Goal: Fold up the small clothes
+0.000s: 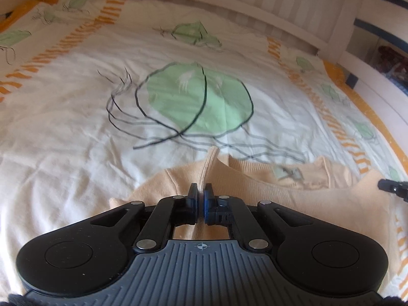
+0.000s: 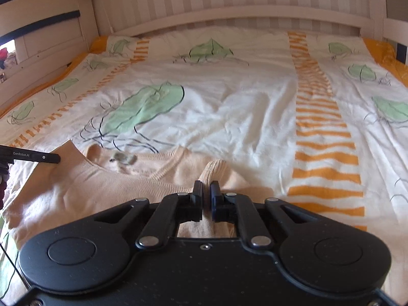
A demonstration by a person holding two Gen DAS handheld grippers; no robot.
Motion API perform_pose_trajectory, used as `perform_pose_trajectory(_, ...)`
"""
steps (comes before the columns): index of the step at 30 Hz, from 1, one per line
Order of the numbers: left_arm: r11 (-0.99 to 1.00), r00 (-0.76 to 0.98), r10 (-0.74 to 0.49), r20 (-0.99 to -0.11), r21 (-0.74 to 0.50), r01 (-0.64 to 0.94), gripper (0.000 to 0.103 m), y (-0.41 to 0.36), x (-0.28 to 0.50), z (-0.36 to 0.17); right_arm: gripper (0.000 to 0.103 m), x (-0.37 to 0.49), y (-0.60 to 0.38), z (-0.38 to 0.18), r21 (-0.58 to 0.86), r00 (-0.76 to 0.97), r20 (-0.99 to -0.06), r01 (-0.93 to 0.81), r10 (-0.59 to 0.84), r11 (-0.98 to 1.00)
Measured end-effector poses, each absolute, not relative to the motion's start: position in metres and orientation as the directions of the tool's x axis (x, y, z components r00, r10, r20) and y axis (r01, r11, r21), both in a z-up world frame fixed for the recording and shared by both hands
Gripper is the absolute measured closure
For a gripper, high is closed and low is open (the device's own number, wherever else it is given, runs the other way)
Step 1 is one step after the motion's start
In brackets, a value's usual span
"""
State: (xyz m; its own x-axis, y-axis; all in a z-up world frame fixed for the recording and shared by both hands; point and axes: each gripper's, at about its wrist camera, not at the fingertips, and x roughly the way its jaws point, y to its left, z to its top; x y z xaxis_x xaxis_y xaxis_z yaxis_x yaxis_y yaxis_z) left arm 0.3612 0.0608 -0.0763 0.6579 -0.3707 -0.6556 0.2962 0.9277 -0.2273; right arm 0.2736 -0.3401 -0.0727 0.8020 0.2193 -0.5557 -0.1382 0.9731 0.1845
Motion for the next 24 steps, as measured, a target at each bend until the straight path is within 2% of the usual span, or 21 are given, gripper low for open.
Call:
perform_pose_trajectory(7,0.949,0.738,-0.316,-0.596,-0.208,0.238,0.099,0.073,0.361,-0.060,0.090,0.274,-0.344,-0.063,0.185,0.849,-0.496,-0.103,0.183,0.977)
perform_pose_trajectory(17,0.961,0.702,-0.275,-0.657,-0.218,0.173,0.099,0.077,0.377,-0.089,0.090,0.288,-0.342,-0.089,0.176,0.817,-0.554,-0.072,0.159,0.982)
perform_pose_trajectory(24,0.972,0.685,-0.234,-0.690,-0.166,0.164,0.096,0.076,0.378,-0.102,0.090,0.291,-0.341,-0.103,0.170,0.792,-0.591,-0.059,0.150,0.984)
